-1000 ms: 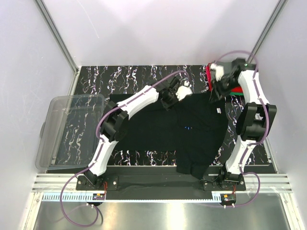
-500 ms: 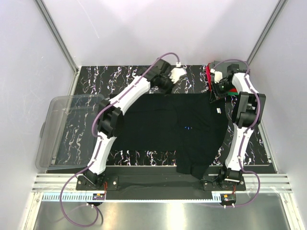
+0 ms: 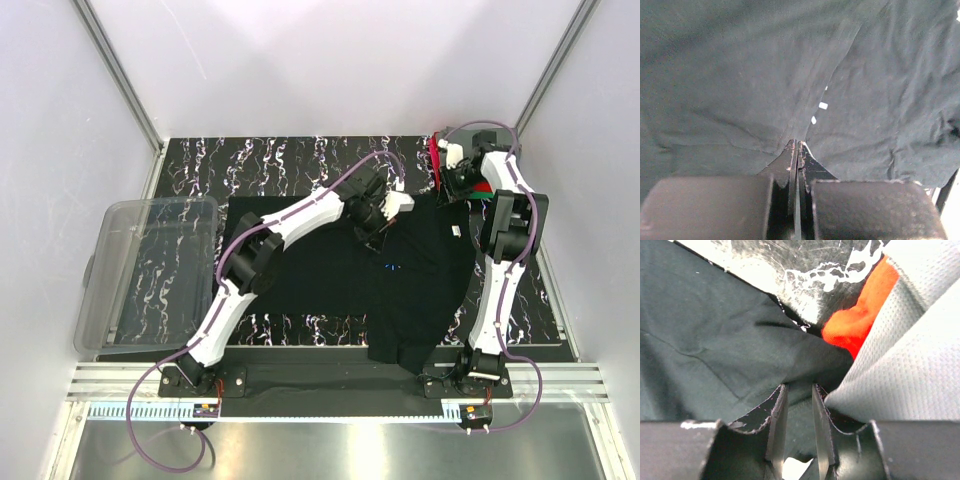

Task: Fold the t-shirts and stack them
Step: Fold the tshirt

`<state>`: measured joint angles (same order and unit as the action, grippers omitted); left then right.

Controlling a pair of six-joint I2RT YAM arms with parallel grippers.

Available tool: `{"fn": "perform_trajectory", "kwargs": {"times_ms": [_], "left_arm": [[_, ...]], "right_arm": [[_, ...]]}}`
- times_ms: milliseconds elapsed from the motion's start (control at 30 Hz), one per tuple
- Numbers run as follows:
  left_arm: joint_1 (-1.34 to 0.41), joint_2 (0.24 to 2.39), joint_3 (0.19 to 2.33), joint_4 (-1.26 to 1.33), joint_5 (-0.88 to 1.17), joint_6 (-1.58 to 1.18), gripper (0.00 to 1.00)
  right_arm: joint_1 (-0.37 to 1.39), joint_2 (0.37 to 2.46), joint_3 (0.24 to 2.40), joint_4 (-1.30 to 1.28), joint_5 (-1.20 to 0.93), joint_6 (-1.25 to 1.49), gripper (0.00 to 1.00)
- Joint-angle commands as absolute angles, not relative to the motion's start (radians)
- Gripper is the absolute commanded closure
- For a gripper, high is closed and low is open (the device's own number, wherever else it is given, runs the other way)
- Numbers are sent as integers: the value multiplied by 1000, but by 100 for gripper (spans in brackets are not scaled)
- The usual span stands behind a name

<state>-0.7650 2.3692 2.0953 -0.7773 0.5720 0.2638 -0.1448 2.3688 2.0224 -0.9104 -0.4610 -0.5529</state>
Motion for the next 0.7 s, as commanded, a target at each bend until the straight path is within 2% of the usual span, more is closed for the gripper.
{"fn": "perform_trajectory", "kwargs": {"times_ms": [0,600,667], "left_arm": [[-769,2368,2080,-756,620,241,100],[-767,2289,1865,-759,471,278,100],[-767,2275,1894,-765,505,279,92]], "right_arm": [[-150,2396,2062,-882,-463,-561,68],[-150,2467,2138,-861,-356,-558,65],[-150,2465,2131,-861,-360,-557,64]]}}
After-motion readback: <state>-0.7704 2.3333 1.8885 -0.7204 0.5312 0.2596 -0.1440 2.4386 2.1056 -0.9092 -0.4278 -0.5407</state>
